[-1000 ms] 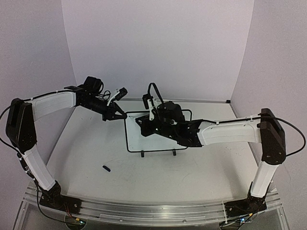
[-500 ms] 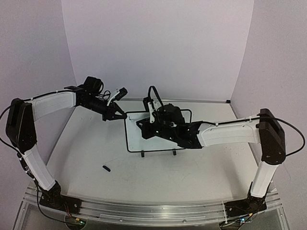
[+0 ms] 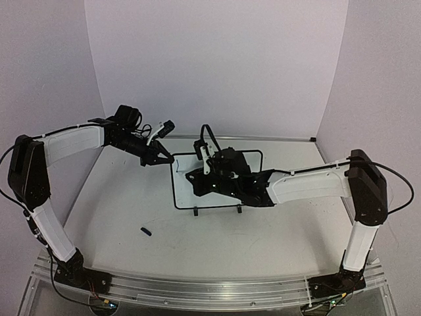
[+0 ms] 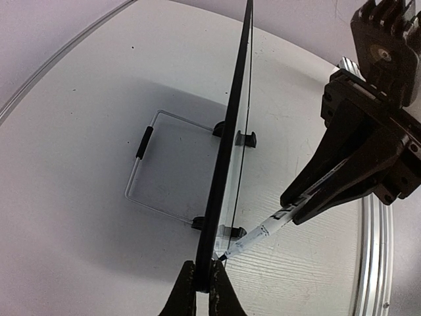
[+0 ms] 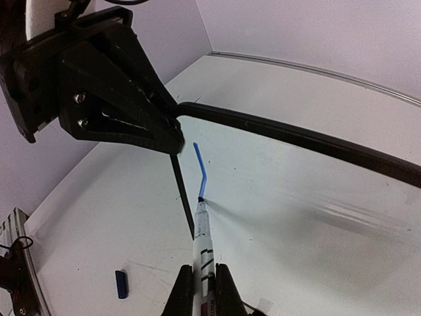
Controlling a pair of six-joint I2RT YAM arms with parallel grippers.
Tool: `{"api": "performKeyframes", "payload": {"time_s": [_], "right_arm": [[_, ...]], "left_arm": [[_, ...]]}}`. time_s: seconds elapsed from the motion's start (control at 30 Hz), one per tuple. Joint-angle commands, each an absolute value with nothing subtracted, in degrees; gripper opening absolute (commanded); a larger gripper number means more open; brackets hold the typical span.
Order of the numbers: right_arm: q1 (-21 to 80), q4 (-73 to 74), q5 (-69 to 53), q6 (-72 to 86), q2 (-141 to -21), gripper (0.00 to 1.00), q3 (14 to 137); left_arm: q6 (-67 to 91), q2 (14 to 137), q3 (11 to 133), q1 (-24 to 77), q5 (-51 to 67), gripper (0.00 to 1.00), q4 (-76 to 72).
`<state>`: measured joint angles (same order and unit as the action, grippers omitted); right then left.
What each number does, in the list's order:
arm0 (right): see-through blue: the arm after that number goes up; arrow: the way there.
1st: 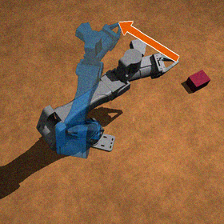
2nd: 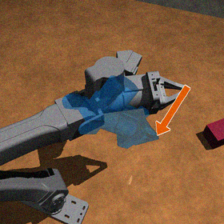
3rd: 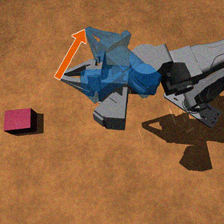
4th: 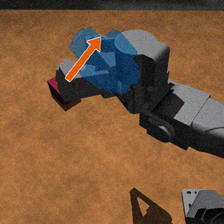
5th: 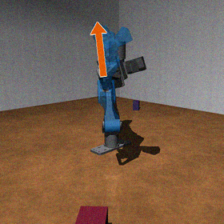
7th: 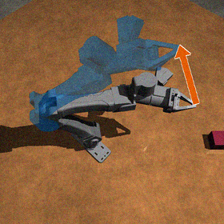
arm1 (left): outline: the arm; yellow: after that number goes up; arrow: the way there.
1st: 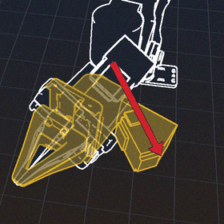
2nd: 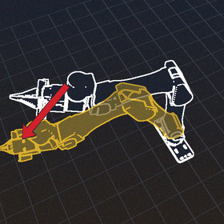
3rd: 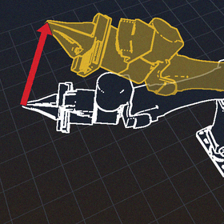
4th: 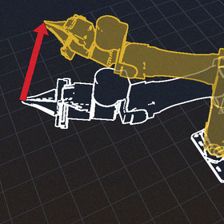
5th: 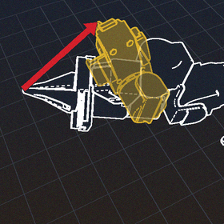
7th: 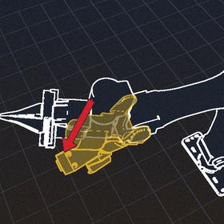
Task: Write a sentence on the whiteboard
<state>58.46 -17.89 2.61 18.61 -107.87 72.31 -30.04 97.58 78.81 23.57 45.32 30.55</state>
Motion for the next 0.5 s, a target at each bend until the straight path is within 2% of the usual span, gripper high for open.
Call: {"api": "performKeyframes", "payload": {"time_s": [0.0, 0.47], "right_arm": [[57.9, -17.3, 5.6, 19.4, -108.7, 0.00, 72.5], [57.9, -19.5, 6.9, 19.4, -102.4, 0.00, 67.2]], "left_arm": [[-31.6, 97.1, 78.8, 23.4, 42.4, 0.00, 30.6], [-31.6, 97.0, 78.7, 23.4, 41.9, 0.00, 30.7]]}}
